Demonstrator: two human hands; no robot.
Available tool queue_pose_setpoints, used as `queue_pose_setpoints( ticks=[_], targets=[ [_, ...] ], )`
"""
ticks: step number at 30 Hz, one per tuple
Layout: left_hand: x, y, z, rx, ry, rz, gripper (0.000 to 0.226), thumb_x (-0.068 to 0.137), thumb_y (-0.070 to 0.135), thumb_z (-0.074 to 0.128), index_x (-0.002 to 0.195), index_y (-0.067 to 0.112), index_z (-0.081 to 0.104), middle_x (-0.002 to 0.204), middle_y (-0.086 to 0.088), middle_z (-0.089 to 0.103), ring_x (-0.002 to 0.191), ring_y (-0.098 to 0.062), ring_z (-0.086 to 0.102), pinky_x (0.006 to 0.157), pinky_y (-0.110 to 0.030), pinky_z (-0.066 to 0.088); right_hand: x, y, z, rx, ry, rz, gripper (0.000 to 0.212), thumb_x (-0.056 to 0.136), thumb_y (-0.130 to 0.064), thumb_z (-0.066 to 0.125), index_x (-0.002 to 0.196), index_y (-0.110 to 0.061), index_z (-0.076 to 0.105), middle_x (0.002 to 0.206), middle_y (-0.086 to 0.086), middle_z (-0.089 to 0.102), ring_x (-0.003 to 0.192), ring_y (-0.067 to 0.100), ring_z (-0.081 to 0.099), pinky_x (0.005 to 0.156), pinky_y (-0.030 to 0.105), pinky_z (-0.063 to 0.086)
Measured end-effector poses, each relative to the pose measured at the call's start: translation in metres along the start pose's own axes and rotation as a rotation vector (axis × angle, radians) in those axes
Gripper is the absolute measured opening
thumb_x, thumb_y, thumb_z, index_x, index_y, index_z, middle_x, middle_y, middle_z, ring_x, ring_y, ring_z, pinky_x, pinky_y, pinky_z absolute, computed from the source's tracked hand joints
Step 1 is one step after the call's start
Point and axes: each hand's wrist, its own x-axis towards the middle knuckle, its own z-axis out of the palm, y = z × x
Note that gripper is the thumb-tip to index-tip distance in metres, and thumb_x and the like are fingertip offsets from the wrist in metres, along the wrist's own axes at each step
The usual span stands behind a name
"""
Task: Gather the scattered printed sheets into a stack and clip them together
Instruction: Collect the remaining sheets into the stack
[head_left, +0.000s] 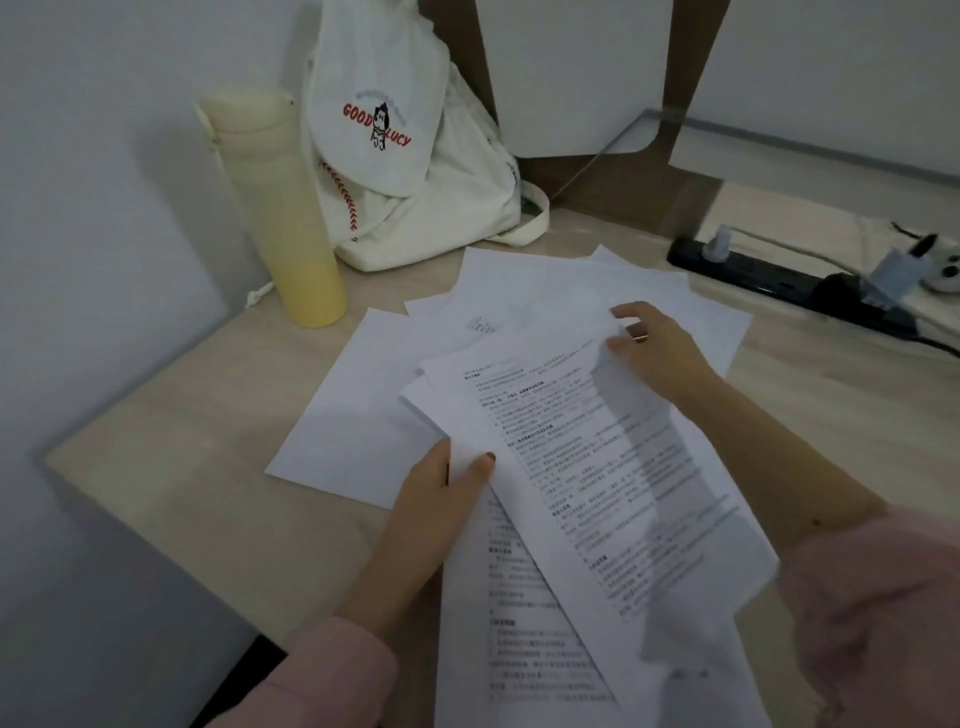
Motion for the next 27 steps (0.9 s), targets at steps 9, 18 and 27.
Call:
queue_pose_setpoints(
  ticks=[9, 18, 27],
  targets=[
    [-0.003, -0.007, 0.005, -0.019, 0.137, 0.084, 0.013, 0.096, 0.021, 0.046, 0.102, 0.022, 0.057, 0.093, 0.015, 0.064, 0.075, 0.008, 0.06, 0.059, -0.001, 0.043, -0.001, 0.014, -0.012, -0.201, -0.128, 0.208, 0.04, 0.087, -0.029, 0.06, 0.12, -0.006, 0.054, 0.122, 0.011, 0.055, 0.092, 0.02, 0.048, 0.08, 0.03, 0.037],
    [-0.009, -0.005, 0.007, -0.144, 0.262, 0.054, 0.016, 0.096, 0.023, 0.044, 0.096, 0.013, 0.057, 0.088, 0.001, 0.063, 0.076, -0.012, 0.059, 0.06, -0.02, 0.042, -0.048, 0.023, -0.022, -0.114, -0.086, 0.155, 0.039, 0.091, -0.029, 0.055, 0.128, -0.02, 0.046, 0.113, 0.005, 0.054, 0.088, 0.02, 0.054, 0.077, 0.031, 0.041],
    [-0.026, 0.001, 0.001, -0.351, 0.397, -0.04, 0.02, 0.096, 0.024, 0.043, 0.097, 0.011, 0.058, 0.091, -0.005, 0.065, 0.078, -0.016, 0.06, 0.062, -0.026, 0.045, -0.099, 0.032, -0.032, 0.067, -0.223, 0.264, 0.009, 0.09, -0.015, 0.056, 0.093, -0.013, 0.064, 0.091, 0.007, 0.066, 0.077, 0.024, 0.063, 0.072, 0.034, 0.051]
  ],
)
